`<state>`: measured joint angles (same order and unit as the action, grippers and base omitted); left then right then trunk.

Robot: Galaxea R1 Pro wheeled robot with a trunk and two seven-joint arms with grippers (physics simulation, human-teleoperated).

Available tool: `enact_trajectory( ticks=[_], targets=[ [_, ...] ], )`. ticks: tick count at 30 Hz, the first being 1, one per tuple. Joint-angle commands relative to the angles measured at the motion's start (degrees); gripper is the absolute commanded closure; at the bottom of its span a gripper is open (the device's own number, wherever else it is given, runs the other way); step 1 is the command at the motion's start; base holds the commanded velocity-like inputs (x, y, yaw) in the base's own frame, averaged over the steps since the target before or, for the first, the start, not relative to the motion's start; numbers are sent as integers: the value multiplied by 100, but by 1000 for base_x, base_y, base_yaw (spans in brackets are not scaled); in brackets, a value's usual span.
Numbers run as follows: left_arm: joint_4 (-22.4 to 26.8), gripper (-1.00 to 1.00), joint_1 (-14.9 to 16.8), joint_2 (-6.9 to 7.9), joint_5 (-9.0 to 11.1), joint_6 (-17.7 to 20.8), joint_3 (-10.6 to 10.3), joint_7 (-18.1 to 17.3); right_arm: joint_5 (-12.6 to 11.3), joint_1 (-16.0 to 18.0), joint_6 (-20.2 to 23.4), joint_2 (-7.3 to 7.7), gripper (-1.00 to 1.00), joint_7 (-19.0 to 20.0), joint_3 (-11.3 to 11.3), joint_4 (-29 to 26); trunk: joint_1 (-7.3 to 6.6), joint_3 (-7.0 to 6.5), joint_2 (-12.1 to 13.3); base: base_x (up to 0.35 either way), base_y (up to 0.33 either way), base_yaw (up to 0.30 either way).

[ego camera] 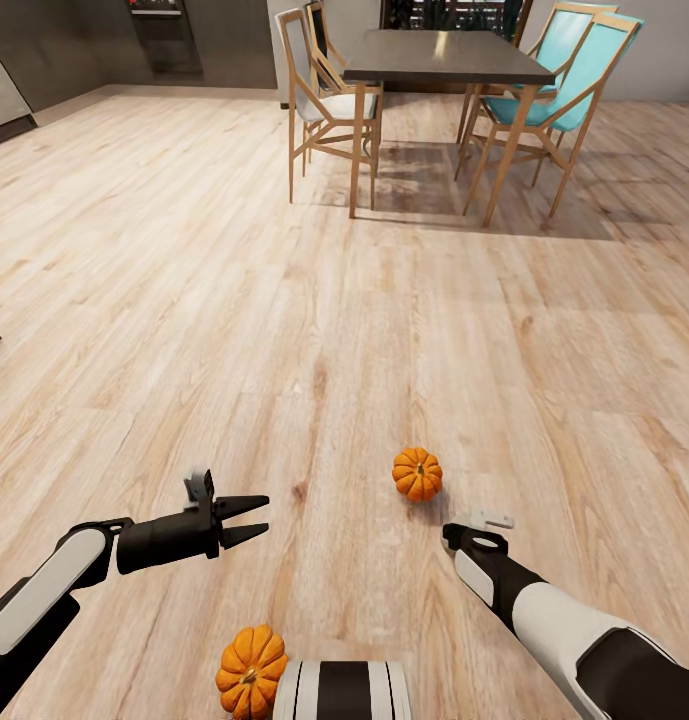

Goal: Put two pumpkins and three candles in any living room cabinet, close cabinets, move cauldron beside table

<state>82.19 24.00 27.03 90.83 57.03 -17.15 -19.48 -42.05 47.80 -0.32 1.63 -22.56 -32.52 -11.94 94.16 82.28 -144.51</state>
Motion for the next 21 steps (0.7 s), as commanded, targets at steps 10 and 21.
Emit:
enact_trajectory(
  ticks=[10, 21],
  targets=[
    [-1, -100, 3, 4, -36, 1, -10, -48, -62, 57, -3, 4, -100, -29, -56, -1, 7, 70, -5, 0, 0, 0],
    [-2, -100, 5, 4, -31, 1, -8, -49, -58, 106, -3, -5, -100, -29, -61, 16, 9, 92, -7, 0, 0, 0]
  ],
)
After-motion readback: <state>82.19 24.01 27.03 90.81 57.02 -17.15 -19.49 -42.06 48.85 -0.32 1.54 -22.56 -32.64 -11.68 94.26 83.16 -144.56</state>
